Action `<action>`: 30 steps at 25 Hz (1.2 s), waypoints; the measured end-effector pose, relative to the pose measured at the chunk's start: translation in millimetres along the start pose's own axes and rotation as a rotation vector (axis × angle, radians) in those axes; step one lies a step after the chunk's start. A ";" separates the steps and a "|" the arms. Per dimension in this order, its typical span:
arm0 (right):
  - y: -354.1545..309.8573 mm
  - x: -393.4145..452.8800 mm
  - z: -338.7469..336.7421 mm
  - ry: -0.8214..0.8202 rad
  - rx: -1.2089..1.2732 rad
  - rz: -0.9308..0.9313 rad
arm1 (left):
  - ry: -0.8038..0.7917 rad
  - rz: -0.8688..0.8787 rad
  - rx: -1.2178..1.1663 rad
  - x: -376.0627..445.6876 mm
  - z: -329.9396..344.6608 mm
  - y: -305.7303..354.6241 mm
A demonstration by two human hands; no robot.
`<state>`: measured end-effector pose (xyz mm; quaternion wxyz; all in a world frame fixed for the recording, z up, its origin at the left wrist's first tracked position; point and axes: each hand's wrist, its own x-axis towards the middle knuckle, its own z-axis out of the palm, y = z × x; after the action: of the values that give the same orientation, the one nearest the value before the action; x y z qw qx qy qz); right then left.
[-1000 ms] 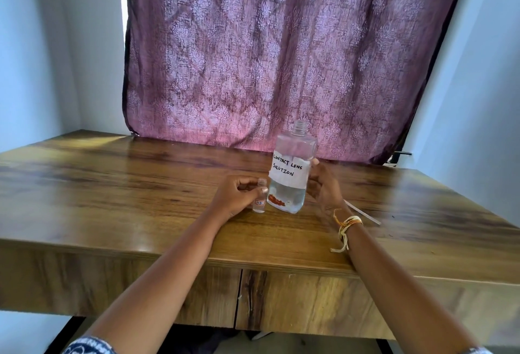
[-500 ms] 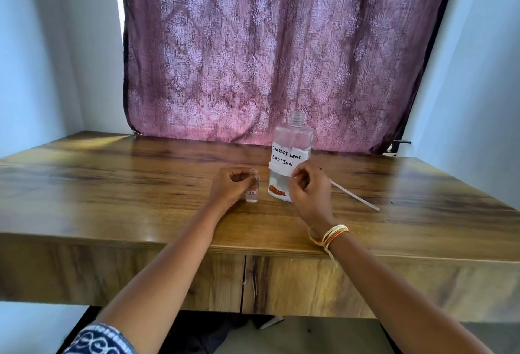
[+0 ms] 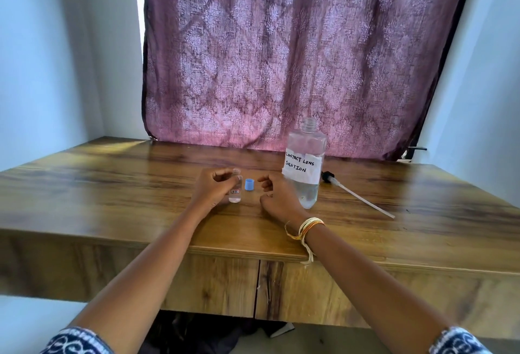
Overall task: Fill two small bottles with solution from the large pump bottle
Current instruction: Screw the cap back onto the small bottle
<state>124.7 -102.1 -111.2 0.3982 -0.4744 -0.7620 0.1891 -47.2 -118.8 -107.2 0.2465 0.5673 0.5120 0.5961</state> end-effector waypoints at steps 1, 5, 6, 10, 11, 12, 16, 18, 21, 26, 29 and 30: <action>-1.8 5.9 4.6 -0.007 -0.009 -0.004 | 0.013 -0.008 0.004 2.6 -4.7 -1.3; -7.7 27.5 23.0 -0.060 -0.186 0.012 | 0.034 -0.084 -0.028 11.8 -17.5 -10.1; -7.9 31.8 26.7 -0.092 -0.222 0.027 | 0.031 -0.096 -0.027 13.1 -18.2 -12.2; 0.4 48.8 37.2 -0.154 -0.287 -0.025 | 0.029 -0.090 -0.015 17.6 -17.1 -22.1; 2.2 52.6 39.3 -0.138 -0.292 -0.035 | 0.028 -0.086 -0.011 18.3 -17.2 -23.7; 2.5 56.0 40.6 -0.116 -0.270 -0.036 | 0.028 -0.075 0.002 18.8 -17.5 -25.0; -7.9 67.4 40.6 -0.003 0.101 -0.022 | 0.017 -0.017 0.070 20.8 -16.5 -29.4; -13.8 69.9 41.9 0.064 0.217 -0.029 | 0.001 -0.011 0.090 21.6 -16.8 -29.6; -16.7 69.2 44.2 0.067 0.265 -0.019 | -0.003 -0.034 0.092 22.7 -18.0 -31.4; -16.2 64.6 26.3 0.001 0.306 -0.058 | -0.011 -0.053 0.079 22.7 -18.5 -31.6; -19.9 61.7 18.2 -0.017 0.363 -0.082 | 0.000 -0.080 0.053 22.6 -19.0 -31.9; -22.2 60.2 16.9 -0.037 0.382 -0.113 | 0.003 -0.077 0.040 21.7 -19.5 -31.2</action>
<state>84.7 -58.6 -81.0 0.4769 -0.3433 -0.7449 0.3160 -79.4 -95.3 -122.5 0.2571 0.5511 0.5458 0.5765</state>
